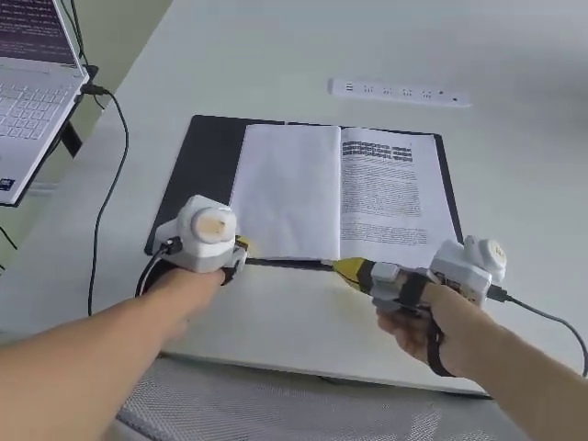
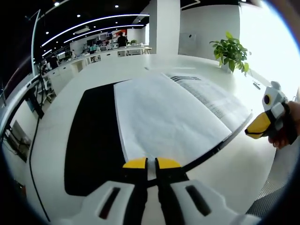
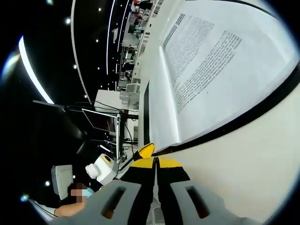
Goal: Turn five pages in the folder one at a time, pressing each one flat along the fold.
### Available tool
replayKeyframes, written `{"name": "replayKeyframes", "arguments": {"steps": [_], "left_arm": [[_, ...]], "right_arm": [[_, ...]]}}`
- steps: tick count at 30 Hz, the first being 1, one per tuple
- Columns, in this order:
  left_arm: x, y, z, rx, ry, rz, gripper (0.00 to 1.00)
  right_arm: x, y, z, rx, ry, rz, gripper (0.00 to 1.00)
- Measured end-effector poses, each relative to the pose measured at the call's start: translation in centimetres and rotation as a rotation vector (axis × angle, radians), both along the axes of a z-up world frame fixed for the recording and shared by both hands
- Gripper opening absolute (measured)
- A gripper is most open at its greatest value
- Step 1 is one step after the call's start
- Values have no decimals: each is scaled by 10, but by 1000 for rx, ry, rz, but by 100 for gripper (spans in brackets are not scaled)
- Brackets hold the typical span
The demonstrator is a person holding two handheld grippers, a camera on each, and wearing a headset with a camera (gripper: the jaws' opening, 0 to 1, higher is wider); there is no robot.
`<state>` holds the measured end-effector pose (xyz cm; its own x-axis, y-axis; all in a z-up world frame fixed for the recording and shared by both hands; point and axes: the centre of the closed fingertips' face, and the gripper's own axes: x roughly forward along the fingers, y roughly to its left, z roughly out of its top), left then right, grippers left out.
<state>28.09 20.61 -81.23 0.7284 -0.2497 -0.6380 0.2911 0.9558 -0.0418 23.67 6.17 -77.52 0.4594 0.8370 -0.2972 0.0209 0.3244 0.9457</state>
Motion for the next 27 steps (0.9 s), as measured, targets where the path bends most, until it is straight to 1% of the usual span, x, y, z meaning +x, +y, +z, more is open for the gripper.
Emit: {"name": "replayKeyframes", "arguments": {"steps": [1, 3, 4, 6, 7, 9, 11, 12, 13, 15, 17, 18, 19, 20, 22, 23, 24, 25, 26, 27], "left_arm": [[-5, 0, 1, -6, 9, -2, 5], [-15, -1, 3, 3, 23, -19, 5], [-16, 0, 3, 8, 32, -28, 4], [-21, 1, 4, 1, 40, -33, 6], [-25, 1, 7, -4, 42, -37, 7], [-30, 0, 13, -7, 33, -47, 7], [-34, 2, 19, -22, 30, -46, 9], [-36, 2, 22, -31, 30, -43, 9], [-39, 4, 25, -31, 29, -40, 9], [-44, 9, 28, -36, 39, -35, 10], [-49, 12, 36, -63, 38, -23, 11], [-50, 12, 40, -73, 35, -20, 12], [-51, 12, 49, -88, 10, -22, 13], [-51, 12, 51, -92, 3, -26, 14], [-53, 14, 65, -112, -14, -32, 16], [-54, 14, 68, -114, -18, -35, 19], [-55, 15, 75, -122, -31, -39, 21], [-55, 16, 80, -130, -37, -38, 23], [-56, 17, 87, -143, -45, -36, 25], [-55, 17, 93, -152, -62, -38, 25]], "right_arm": [[0, -2, 3, 0, -6, -9, 0], [1, -8, 6, 5, 1, -30, 1], [2, -10, 9, 11, -5, -41, 2], [0, -15, 15, 9, -10, -52, 6], [2, -21, 15, -3, -17, -60, 8], [3, -27, 19, -17, -39, -73, 10], [3, -35, 24, -14, -43, -90, 10], [5, -40, 28, -12, -58, -104, 11], [5, -43, 30, -13, -61, -110, 11], [6, -51, 34, -31, -77, -122, 13], [7, -60, 41, -53, -105, -129, 14], [7, -64, 43, -62, -114, -129, 14], [6, -69, 46, -79, -124, -134, 15], [6, -73, 49, -85, -134, -138, 15], [4, -80, 57, -102, -163, -133, 15], [2, -83, 61, -116, -177, -129, 15], [2, -86, 64, -131, -189, -131, 16], [1, -92, 69, -167, -223, -129, 17], [1, -96, 74, -187, -245, -130, 18], [-1, -101, 82, -213, -278, -128, 19]]}}
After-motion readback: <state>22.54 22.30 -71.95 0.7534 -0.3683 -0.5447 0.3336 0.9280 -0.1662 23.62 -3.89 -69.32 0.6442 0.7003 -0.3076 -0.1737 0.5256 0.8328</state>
